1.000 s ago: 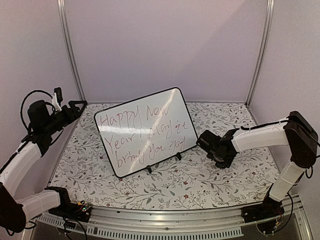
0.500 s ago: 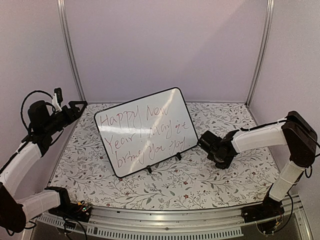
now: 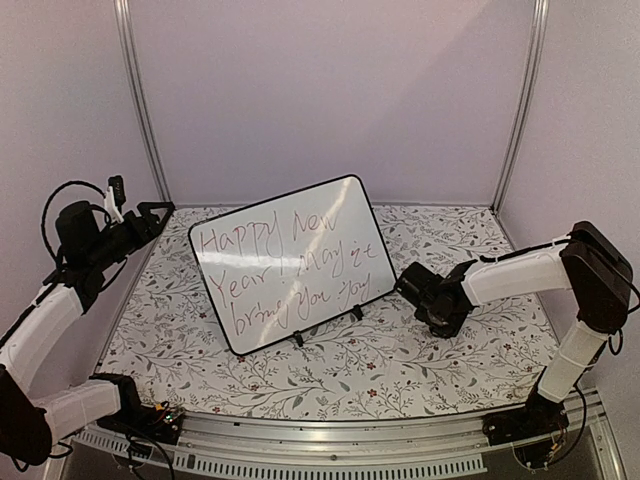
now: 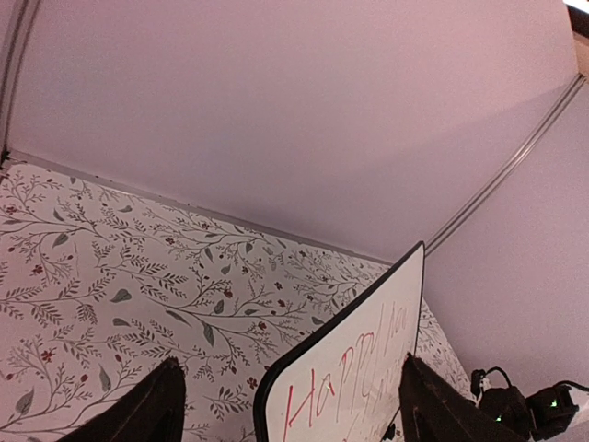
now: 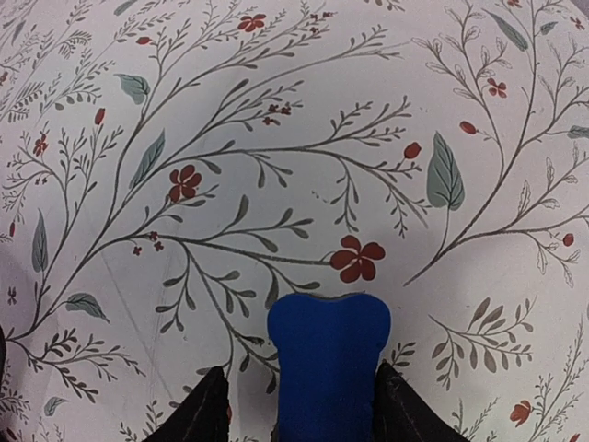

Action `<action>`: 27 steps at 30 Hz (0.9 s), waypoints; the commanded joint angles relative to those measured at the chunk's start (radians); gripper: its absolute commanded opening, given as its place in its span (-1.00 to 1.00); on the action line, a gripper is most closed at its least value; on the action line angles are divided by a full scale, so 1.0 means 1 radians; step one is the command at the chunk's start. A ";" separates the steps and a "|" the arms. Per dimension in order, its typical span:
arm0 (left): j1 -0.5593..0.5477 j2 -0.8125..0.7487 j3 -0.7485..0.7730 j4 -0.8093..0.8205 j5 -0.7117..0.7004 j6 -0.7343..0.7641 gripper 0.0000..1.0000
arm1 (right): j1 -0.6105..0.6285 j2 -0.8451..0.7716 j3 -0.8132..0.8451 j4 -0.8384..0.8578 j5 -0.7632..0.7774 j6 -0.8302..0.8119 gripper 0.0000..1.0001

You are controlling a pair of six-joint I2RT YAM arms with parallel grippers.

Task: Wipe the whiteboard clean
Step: Pick up the whiteboard eraser from the center of the board.

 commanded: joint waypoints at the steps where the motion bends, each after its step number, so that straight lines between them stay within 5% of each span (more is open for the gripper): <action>1: 0.010 -0.002 -0.009 0.016 0.001 -0.001 0.57 | -0.006 0.005 -0.013 -0.002 0.002 0.003 -0.01; 14: 0.010 -0.003 -0.008 0.012 -0.003 0.000 0.57 | -0.007 0.012 -0.021 0.007 -0.011 0.005 -0.08; 27: 0.010 0.001 -0.007 0.013 -0.001 0.002 0.57 | -0.007 -0.006 0.018 -0.028 0.020 -0.042 -0.61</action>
